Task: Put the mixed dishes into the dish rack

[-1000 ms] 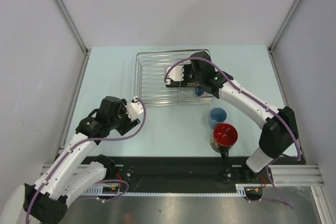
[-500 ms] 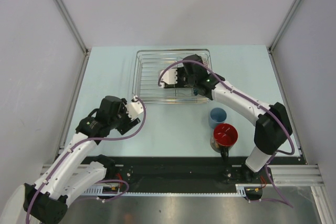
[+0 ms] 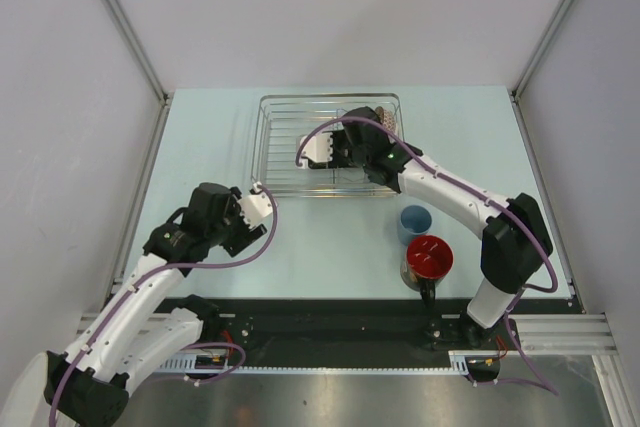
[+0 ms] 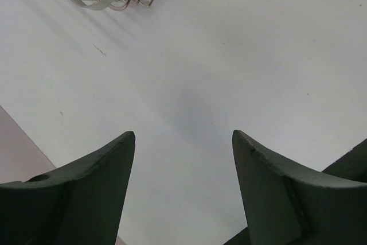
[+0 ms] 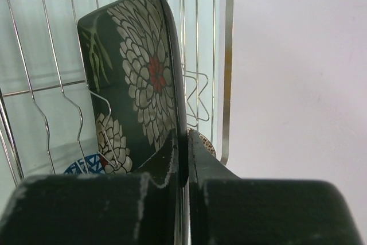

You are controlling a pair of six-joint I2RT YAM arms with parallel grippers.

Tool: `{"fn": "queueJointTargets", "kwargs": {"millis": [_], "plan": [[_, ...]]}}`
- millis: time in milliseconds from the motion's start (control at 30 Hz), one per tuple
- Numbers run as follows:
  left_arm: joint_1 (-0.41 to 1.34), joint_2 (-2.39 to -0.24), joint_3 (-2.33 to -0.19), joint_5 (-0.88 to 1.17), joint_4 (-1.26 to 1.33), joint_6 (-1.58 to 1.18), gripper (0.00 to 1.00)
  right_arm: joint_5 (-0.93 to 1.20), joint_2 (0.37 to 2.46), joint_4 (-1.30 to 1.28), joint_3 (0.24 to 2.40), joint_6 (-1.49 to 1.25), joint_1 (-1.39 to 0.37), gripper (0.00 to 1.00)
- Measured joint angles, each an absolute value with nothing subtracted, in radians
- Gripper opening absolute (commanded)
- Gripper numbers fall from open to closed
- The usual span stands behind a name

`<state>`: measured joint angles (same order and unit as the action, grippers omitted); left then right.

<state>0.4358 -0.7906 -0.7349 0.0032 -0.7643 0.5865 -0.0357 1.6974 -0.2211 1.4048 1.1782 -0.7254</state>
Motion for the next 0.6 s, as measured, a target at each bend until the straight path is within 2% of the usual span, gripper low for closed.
{"fn": "queueJointTargets", "kwargs": {"millis": [133, 233, 467, 500, 533, 600], "plan": [[0.435, -0.788, -0.735, 0.003, -0.764, 0.587, 0.74, -0.030, 1.697, -0.218, 1.405, 1.145, -0.715, 0.23], [0.435, -0.783, -0.735, 0.004, -0.764, 0.587, 0.74, -0.009, 1.697, -0.230, 1.404, 1.063, -0.707, 0.32], [0.435, -0.776, -0.735, 0.003, -0.764, 0.593, 0.74, 0.014, 1.697, -0.281, 1.346, 0.942, -0.677, 0.45], [0.435, -0.776, -0.735, 0.003, -0.764, 0.594, 0.74, 0.015, 1.695, -0.282, 1.340, 0.929, -0.677, 0.68], [0.435, -0.776, -0.735, 0.003, -0.764, 0.595, 0.75, 0.017, 1.692, -0.283, 1.338, 0.915, -0.677, 0.99], [0.435, -0.776, -0.735, 0.003, -0.764, 0.595, 0.75, 0.017, 1.685, -0.282, 1.337, 0.886, -0.675, 1.00]]}}
